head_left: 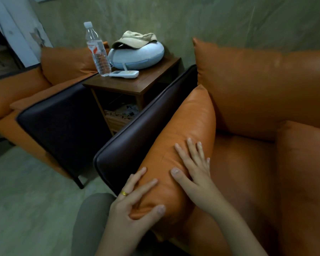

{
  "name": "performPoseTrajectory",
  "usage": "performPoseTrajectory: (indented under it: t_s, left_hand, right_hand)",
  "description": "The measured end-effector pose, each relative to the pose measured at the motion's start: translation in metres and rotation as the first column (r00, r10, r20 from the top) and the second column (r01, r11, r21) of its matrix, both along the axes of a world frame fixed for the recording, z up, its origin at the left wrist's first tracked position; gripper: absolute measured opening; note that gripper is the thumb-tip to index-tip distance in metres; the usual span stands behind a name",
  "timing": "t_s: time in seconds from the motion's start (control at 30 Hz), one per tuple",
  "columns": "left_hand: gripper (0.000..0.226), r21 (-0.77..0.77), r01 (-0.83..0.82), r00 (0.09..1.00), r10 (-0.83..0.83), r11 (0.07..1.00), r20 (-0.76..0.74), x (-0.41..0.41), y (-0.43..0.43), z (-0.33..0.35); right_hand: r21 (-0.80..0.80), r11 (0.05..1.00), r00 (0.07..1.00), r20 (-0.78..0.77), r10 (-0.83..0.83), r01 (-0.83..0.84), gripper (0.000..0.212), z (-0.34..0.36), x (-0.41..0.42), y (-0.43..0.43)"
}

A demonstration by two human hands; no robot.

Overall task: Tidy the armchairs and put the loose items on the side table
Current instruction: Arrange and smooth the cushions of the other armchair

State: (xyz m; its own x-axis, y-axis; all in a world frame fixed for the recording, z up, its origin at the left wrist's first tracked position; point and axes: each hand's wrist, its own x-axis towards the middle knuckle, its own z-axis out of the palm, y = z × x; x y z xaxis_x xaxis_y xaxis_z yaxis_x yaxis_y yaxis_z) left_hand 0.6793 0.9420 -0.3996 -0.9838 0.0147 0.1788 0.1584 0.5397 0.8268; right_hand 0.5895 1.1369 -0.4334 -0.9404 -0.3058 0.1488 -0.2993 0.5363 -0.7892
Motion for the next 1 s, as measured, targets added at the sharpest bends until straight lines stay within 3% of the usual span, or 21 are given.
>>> performPoseTrajectory:
  t_s: [0.13, 0.2, 0.3, 0.4, 0.6, 0.73, 1.0]
  left_hand:
    - [0.060, 0.047, -0.060, 0.998, 0.060, 0.997, 0.006, -0.004, -0.010, -0.010]
    - [0.059, 0.062, -0.173, 0.983, 0.176, 0.983, -0.047, 0.000, -0.002, -0.015]
    - [0.046, 0.008, -0.410, 0.869, 0.393, 0.912, -0.300, 0.004, 0.009, -0.027]
    - [0.044, -0.144, -0.446, 0.800, 0.322, 0.883, -0.506, -0.004, 0.010, -0.037]
    - [0.077, -0.410, -0.272, 0.897, 0.076, 0.871, -0.435, -0.028, -0.007, -0.043]
    - [0.080, -0.400, -0.209, 0.923, 0.045, 0.892, -0.382, -0.054, -0.016, -0.045]
    - [0.083, -0.363, -0.195, 0.952, 0.088, 0.911, -0.292, -0.095, 0.001, -0.051]
  right_hand:
    - [-0.010, 0.996, 0.996, -0.002, -0.086, 0.086, 0.062, -0.006, 0.005, -0.014]
    - [-0.066, 0.991, 0.993, 0.029, -0.115, 0.117, 0.063, -0.010, 0.010, -0.016]
    - [-0.157, 0.972, 0.982, 0.103, -0.158, 0.173, 0.064, -0.021, 0.023, -0.021]
    - [-0.215, 0.946, 0.959, 0.204, -0.198, 0.241, 0.070, -0.032, 0.028, -0.026]
    - [-0.292, 0.907, 0.949, 0.179, -0.258, 0.302, 0.073, -0.045, 0.019, -0.034]
    - [-0.328, 0.877, 0.936, 0.137, -0.324, 0.351, 0.069, -0.049, 0.004, -0.043]
    - [-0.241, 0.903, 0.932, 0.164, -0.323, 0.355, 0.071, -0.052, -0.041, -0.028]
